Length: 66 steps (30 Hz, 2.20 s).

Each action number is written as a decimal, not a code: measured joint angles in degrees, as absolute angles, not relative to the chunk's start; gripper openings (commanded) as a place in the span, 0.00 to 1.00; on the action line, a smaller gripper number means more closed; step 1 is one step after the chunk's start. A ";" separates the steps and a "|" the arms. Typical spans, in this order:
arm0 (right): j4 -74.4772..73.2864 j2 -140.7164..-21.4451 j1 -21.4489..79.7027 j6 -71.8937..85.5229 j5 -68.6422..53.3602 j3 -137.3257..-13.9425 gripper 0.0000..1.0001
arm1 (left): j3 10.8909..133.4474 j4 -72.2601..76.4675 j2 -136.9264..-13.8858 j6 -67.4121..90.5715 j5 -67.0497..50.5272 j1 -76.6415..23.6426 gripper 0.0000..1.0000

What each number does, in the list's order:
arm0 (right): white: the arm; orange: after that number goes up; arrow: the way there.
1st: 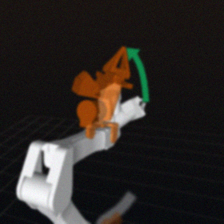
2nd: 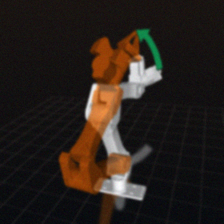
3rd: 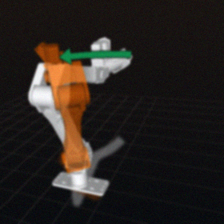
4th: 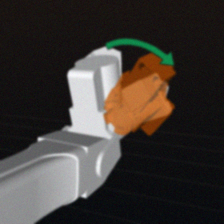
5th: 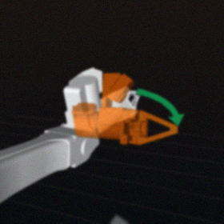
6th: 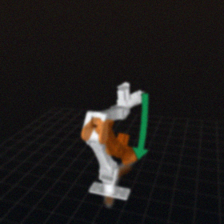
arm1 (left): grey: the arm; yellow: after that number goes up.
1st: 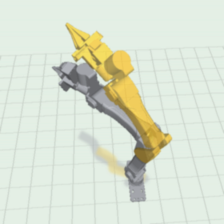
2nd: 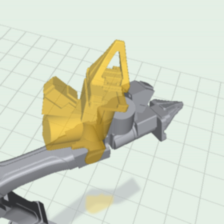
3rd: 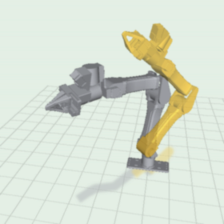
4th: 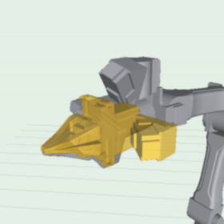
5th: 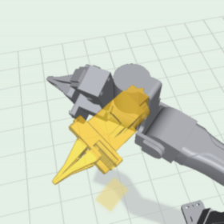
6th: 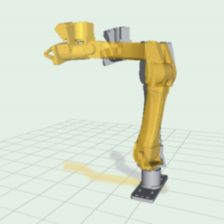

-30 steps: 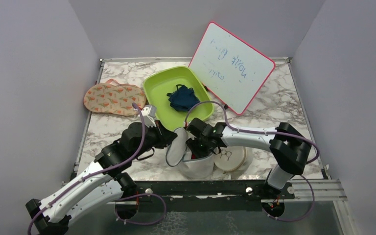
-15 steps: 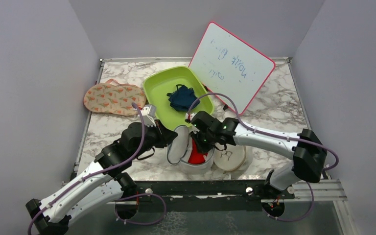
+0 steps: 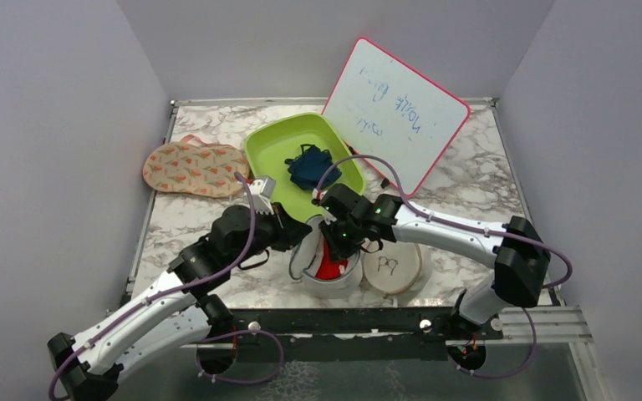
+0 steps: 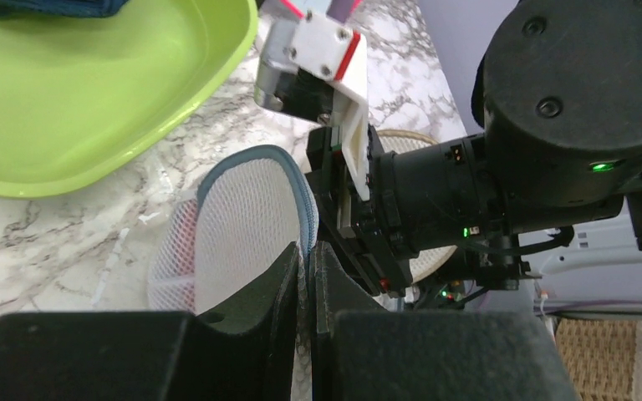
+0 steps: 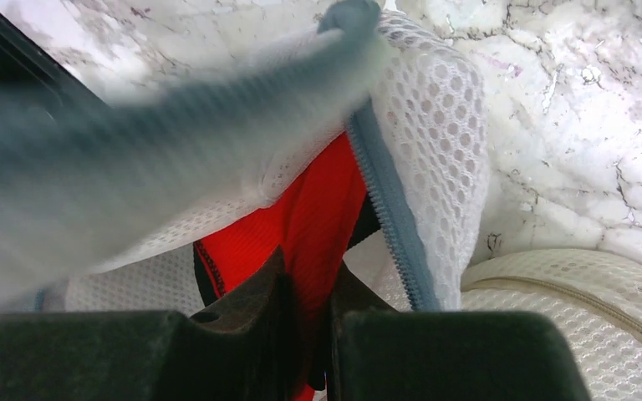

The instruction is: Unzip the laundry bag and remove the bra

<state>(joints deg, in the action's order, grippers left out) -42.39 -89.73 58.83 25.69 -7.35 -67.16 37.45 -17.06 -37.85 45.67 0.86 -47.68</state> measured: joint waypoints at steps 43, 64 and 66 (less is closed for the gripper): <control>-28.60 -82.72 58.81 21.50 -8.05 -56.31 0.08 | 49.78 -42.54 -44.31 40.05 23.53 -47.64 0.95; -27.33 -83.29 58.74 21.12 -8.69 -56.38 0.08 | 43.46 -36.07 -51.68 36.73 4.56 -47.72 0.76; -27.35 -83.29 58.63 21.12 -8.69 -56.55 0.08 | 41.65 -35.48 -52.12 36.95 3.60 -47.79 0.77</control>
<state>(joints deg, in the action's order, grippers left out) -27.35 -83.29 58.63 21.12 -8.69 -56.55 41.65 -35.48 -52.12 36.95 3.60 -47.79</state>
